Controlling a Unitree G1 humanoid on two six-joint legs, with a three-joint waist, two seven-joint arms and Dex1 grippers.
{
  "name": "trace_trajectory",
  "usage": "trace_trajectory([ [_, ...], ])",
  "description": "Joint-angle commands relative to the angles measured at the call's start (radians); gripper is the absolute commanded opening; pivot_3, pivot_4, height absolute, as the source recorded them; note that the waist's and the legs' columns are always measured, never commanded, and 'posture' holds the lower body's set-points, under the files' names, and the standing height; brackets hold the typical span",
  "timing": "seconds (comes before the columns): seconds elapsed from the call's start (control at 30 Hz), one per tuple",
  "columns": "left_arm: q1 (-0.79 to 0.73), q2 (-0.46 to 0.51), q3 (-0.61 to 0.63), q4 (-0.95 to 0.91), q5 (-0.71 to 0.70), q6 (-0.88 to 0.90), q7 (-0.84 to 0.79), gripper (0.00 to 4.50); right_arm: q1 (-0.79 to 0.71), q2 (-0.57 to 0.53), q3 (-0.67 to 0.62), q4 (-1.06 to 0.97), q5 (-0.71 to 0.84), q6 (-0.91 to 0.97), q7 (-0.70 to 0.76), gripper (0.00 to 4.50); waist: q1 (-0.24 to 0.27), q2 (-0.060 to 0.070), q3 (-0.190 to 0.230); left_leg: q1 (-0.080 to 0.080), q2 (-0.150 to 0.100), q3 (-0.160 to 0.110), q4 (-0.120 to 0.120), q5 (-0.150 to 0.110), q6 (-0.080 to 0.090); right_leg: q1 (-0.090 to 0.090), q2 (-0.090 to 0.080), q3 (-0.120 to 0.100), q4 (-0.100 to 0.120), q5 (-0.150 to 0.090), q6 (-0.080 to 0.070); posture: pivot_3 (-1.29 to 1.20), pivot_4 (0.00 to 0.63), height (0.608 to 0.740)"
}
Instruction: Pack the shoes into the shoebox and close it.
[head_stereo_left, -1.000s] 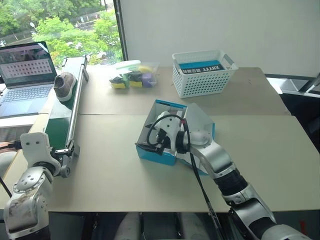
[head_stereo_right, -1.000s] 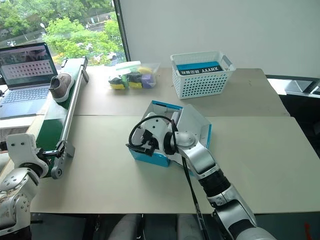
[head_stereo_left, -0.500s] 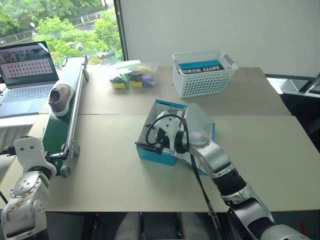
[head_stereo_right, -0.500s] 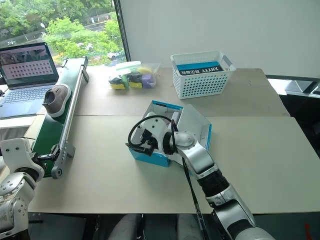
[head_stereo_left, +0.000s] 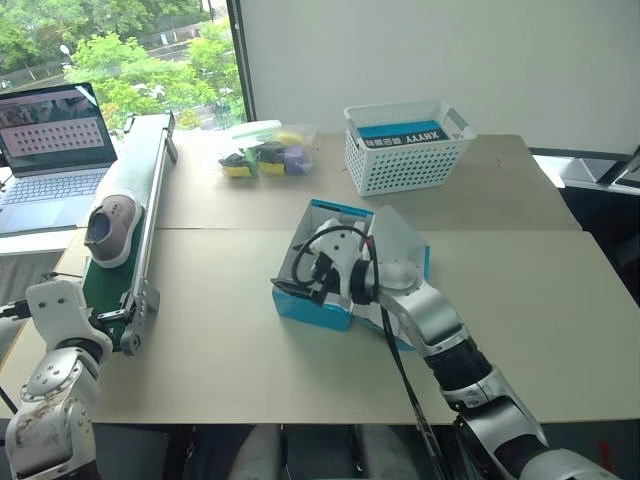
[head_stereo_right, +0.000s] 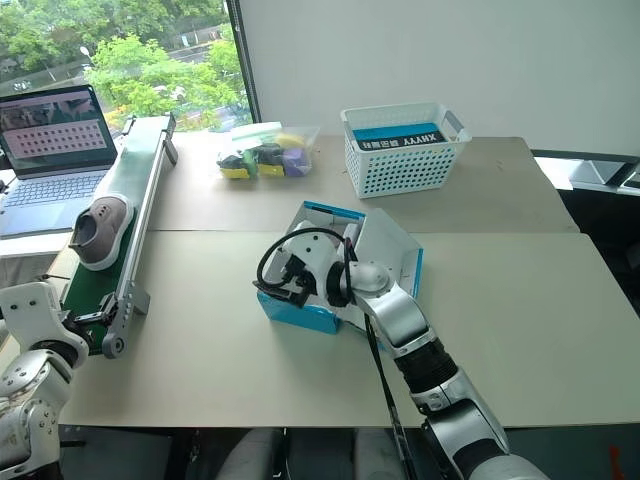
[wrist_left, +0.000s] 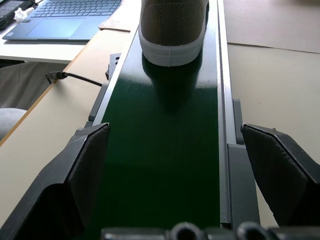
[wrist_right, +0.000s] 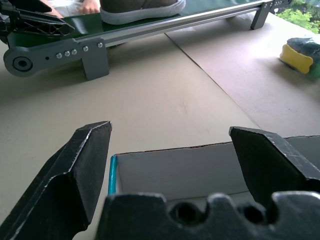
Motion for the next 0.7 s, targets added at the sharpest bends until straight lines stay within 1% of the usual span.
trace_trajectory([
  [0.03, 0.003, 0.003, 0.019, -0.001, 0.001, -0.028, 0.005, 4.50, -0.028, 0.011, -0.033, -0.019, 0.004, 0.002, -0.011, 4.45, 0.000, 0.000, 0.000, 0.000, 0.000, 0.000, 0.000, 0.000, 0.000, 0.000, 0.000, 0.000, 0.000, 0.000, 0.000, 0.00, 0.150, 0.737],
  [0.4, 0.000, -0.004, 0.021, 0.016, -0.004, -0.024, 0.012, 4.50, -0.028, 0.015, -0.046, -0.020, 0.004, 0.008, -0.019, 4.45, 0.000, 0.000, 0.000, 0.000, 0.000, 0.000, 0.000, 0.000, 0.000, 0.000, 0.000, 0.000, 0.000, 0.000, 0.000, 0.00, 0.150, 0.737],
  [0.57, -0.033, -0.036, 0.050, 0.023, -0.050, -0.009, 0.029, 4.50, -0.029, 0.014, -0.053, -0.021, 0.003, 0.007, -0.027, 4.45, 0.000, 0.000, 0.000, 0.000, 0.000, 0.000, 0.000, 0.000, 0.000, 0.000, 0.000, 0.000, 0.000, 0.000, 0.000, 0.00, 0.150, 0.737],
  [0.6, -0.039, -0.037, 0.051, 0.021, -0.056, -0.010, 0.029, 3.97, -0.031, 0.014, -0.054, -0.019, 0.003, 0.007, -0.028, 4.50, 0.000, 0.000, 0.000, 0.000, 0.000, 0.000, 0.000, 0.000, 0.000, 0.000, 0.000, 0.000, 0.000, 0.000, 0.000, 0.00, 0.150, 0.737],
  [0.63, -0.049, -0.039, 0.053, 0.023, -0.064, -0.007, 0.033, 3.87, -0.035, 0.013, -0.059, -0.017, 0.004, 0.007, -0.031, 4.50, 0.001, 0.000, 0.000, 0.000, 0.000, 0.000, 0.000, 0.000, 0.000, 0.000, 0.000, 0.000, 0.000, 0.000, 0.000, 0.00, 0.150, 0.737],
  [0.67, -0.056, -0.040, 0.055, 0.025, -0.070, -0.005, 0.036, 3.45, -0.038, 0.014, -0.062, -0.015, 0.004, 0.007, -0.032, 4.50, 0.003, 0.000, 0.000, 0.000, 0.000, 0.000, 0.000, 0.000, 0.000, 0.000, 0.000, 0.000, 0.000, 0.000, 0.000, 0.00, 0.150, 0.737],
  [0.7, -0.061, -0.039, 0.056, 0.027, -0.073, -0.003, 0.039, 3.18, -0.042, 0.014, -0.065, -0.012, 0.005, 0.007, -0.034, 4.50, 0.003, 0.000, 0.000, 0.000, 0.000, 0.000, 0.000, 0.000, 0.000, 0.000, 0.000, 0.000, 0.000, 0.000, 0.000, 0.00, 0.150, 0.737],
])
